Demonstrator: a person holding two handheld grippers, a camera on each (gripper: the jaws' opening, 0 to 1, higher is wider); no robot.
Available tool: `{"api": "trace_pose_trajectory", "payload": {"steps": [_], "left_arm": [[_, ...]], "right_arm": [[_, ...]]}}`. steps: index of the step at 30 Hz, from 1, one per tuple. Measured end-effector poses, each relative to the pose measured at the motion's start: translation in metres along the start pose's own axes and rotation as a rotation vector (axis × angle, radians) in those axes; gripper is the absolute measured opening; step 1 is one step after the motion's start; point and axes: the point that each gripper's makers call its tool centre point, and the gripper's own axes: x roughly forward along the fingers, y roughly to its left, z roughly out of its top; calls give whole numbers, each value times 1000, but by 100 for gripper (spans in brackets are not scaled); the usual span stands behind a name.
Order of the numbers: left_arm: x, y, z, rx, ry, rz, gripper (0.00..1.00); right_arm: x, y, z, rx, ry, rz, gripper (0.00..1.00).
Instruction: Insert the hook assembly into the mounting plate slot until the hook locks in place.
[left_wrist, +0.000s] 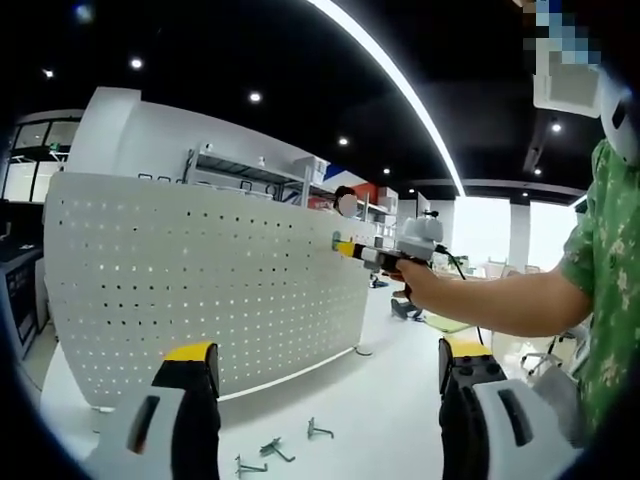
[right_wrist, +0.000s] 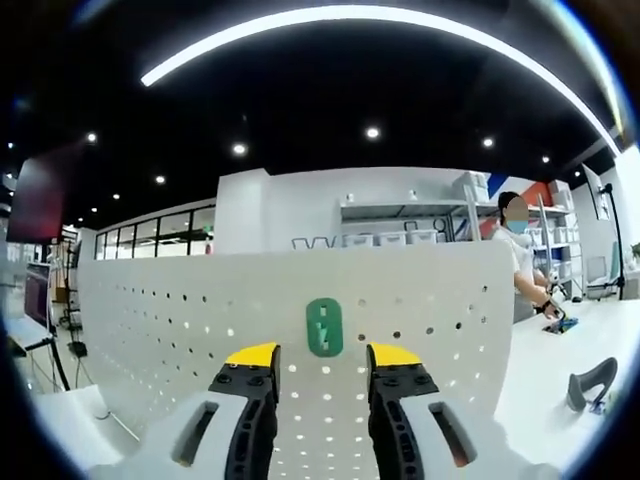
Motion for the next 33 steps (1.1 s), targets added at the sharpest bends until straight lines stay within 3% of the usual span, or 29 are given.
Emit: {"api": "trace_pose_trajectory", "payload": {"steps": [9,24,33], "left_arm": [[-1,-1,0,2,2,1,93],[-4,-2,-5,18,20,8,93],[-8,-4,-12,29,38,13,92]], "right_arm": [[-11,7,3,-20,-1,22,54],[-37,16,-5,-59,26,62,55],[-56,31,-26,-75,72,110,54]]}}
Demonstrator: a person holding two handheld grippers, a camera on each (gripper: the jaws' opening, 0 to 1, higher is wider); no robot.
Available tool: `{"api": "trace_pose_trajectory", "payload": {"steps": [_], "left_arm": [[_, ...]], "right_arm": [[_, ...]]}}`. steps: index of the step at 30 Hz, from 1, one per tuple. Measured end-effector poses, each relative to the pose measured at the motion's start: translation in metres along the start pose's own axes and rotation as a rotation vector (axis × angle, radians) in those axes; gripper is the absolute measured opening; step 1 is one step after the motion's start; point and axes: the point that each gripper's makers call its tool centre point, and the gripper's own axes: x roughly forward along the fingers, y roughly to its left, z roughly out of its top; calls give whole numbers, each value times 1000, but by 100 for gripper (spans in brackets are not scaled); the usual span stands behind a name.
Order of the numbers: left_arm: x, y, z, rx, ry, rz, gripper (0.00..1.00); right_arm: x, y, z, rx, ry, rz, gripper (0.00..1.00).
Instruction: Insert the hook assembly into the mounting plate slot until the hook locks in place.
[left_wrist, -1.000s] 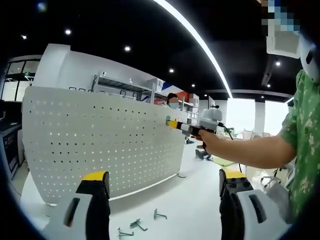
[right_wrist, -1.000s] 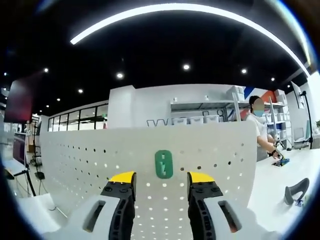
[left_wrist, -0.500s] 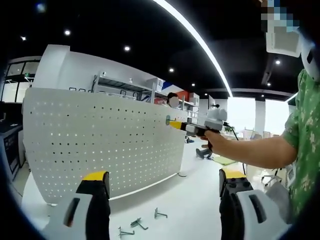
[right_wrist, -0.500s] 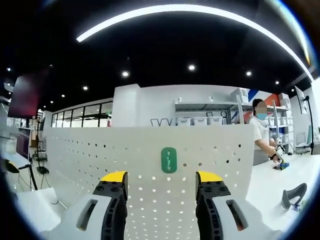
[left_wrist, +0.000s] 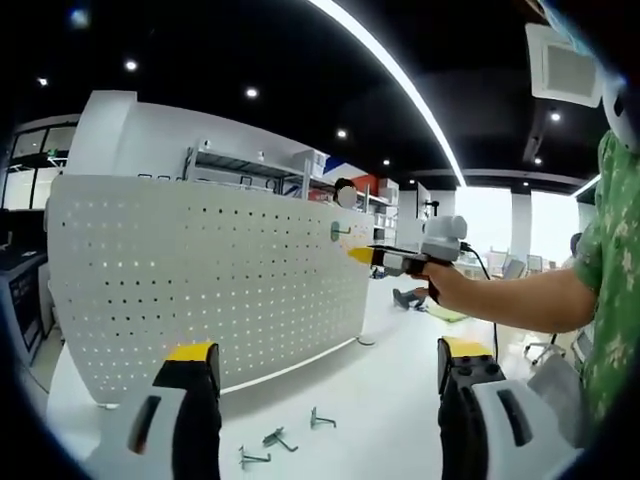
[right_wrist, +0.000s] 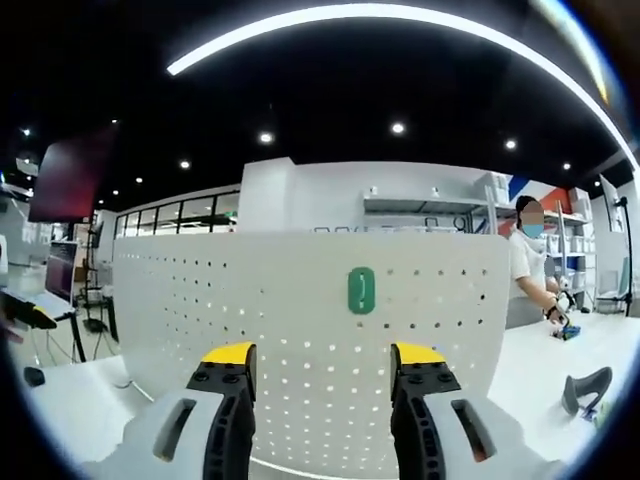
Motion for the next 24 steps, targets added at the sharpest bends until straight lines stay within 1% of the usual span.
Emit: {"api": "trace_pose_trajectory", "payload": {"steps": [4,8,13,16,21,24], "left_arm": [[-2,-1,-5,0,11,5,92],[-4,-1,-10,-2,21,9,91],[-6,-1,-16,1,34,13,91],[-7,1,-21,0,43,19,91],[-7,7,-34,-7,72,33,90],[-6,13,-42,-11,92,42,86]], "right_arm": [[-6,9,-9,3,18,20,54],[-14,26,-20,2,44,54,54],[-22,44,-39,-4,81,98,54],[-26,51,-47,-4,97,111,53],[-33,62,-60,2,123,134,53],[-36,66,-63,1,131,142,52]]}}
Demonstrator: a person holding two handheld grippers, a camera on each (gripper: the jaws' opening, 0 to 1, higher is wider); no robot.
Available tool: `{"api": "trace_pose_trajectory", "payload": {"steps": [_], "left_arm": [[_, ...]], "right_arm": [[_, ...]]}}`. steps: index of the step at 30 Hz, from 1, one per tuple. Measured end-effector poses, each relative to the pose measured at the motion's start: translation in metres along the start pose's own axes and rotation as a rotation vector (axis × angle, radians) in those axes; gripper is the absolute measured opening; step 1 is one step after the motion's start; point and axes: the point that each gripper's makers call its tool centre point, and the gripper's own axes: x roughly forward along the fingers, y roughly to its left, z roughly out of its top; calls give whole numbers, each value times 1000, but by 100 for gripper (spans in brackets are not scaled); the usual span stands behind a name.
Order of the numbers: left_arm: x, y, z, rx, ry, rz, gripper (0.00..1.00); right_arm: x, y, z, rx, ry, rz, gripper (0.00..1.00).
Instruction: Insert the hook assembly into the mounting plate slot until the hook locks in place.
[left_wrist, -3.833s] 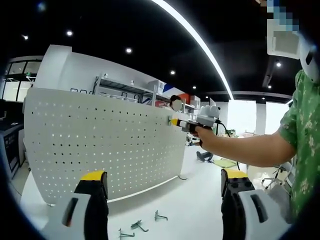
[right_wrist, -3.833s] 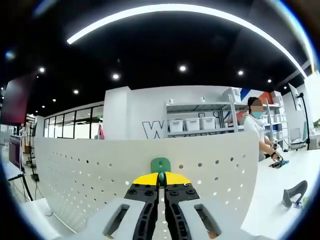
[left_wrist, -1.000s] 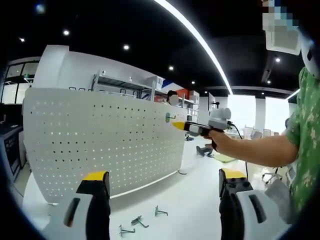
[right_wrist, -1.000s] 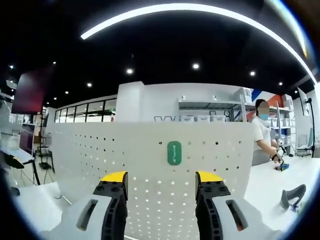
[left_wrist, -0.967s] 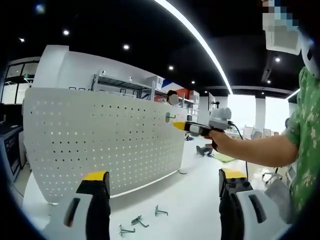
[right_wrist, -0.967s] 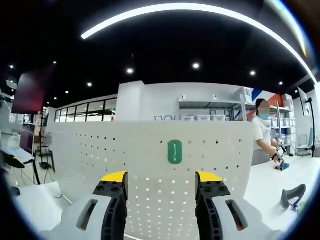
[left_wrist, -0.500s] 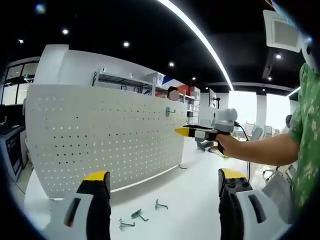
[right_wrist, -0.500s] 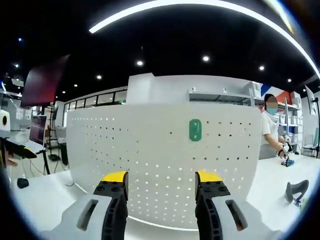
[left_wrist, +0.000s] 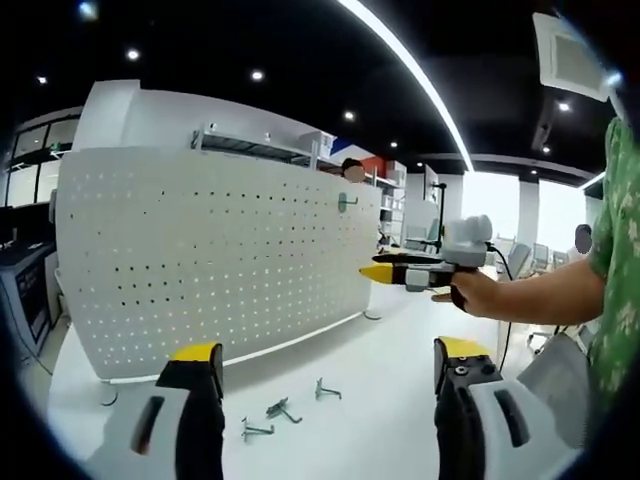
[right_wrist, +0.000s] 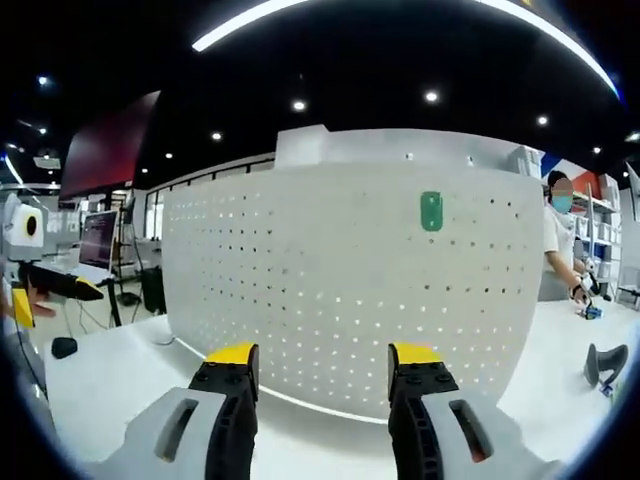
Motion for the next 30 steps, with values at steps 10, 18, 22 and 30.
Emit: {"api": "trace_pose_trajectory", "payload": {"steps": [10,18,22,30], "left_arm": [[12,25,-26,34,91,44,62],[22,35,-44,45,146,42,52],[29,43,-62,56,200,40,49],[36,57,-91,58,285,45,48]], "right_arm": [[-2,3,-1,0,-1,5,52],[-6,1,-5,3,5,-3,52],[-8,3,-7,0,8,-2,51],[-11,15,-19,-4,54,61,51]]}}
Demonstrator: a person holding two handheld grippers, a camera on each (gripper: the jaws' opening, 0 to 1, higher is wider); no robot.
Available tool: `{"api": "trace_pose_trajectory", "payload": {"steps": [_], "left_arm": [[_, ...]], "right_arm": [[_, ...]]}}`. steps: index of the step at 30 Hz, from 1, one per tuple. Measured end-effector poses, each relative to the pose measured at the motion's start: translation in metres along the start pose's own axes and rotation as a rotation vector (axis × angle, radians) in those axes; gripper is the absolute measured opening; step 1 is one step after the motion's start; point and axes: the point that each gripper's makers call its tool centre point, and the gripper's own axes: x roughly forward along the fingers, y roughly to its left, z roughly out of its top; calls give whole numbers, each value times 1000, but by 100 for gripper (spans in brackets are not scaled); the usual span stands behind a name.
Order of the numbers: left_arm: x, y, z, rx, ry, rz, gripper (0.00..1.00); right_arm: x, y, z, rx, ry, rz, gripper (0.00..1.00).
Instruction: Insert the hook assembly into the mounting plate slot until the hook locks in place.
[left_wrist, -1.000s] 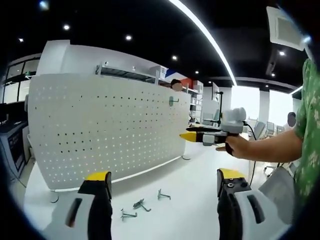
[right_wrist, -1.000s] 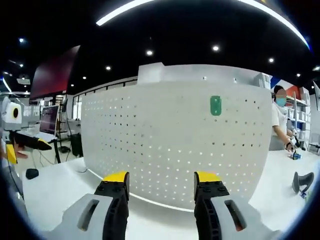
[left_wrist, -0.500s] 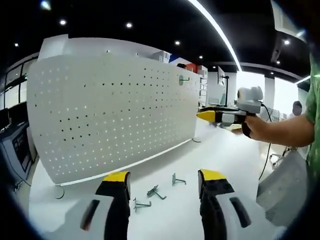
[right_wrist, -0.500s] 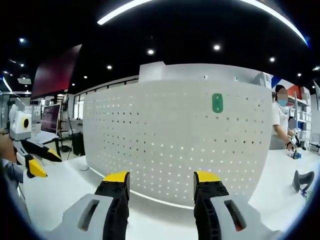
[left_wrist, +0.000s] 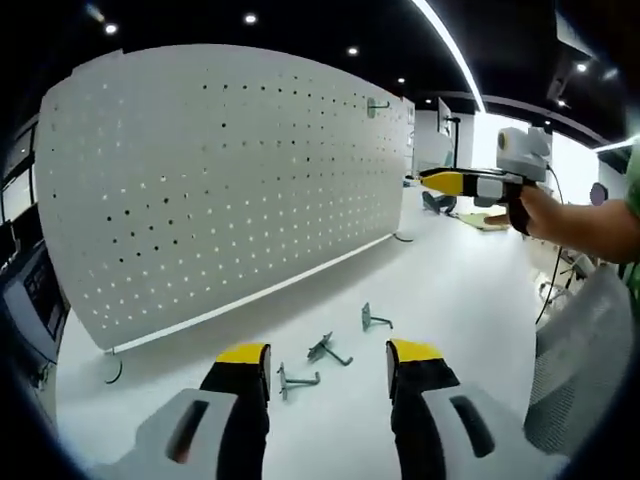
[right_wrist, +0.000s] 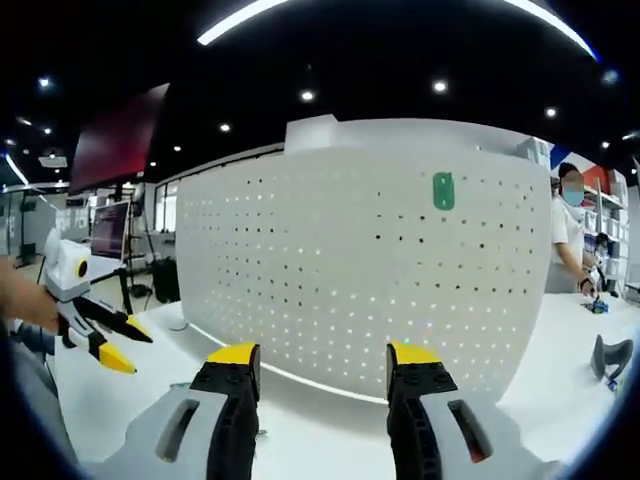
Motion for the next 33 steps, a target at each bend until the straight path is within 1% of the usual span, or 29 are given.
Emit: {"api": "trace_pose_trajectory", "payload": {"steps": [6,10,11,15,19,21,24,27,33], "left_arm": [[8,11,-14,-4,43,8,47],[15,17,-25,-12,76,13,46],[16,18,-26,-14,79,13,46],[19,21,-32,-19,94,18,45],[23,25,-40,-29,112,26,43],[24,27,-43,-29,119,36,44],[26,30,-46,-33,128,42,41],[29,30,-48,-27,135,43,39],[36,32,-51,-23,147,38,37]], "right_arm": [[-3,6,-11,-8,31,35,50],[-6,15,-20,-1,54,74,51],[-7,19,-24,1,64,93,51],[-10,29,-34,3,86,130,50],[-15,39,-50,29,120,165,50],[-17,42,-58,40,139,168,50],[-22,51,-66,60,151,194,50],[-25,59,-70,65,157,236,50],[-28,62,-71,86,161,258,50]]}}
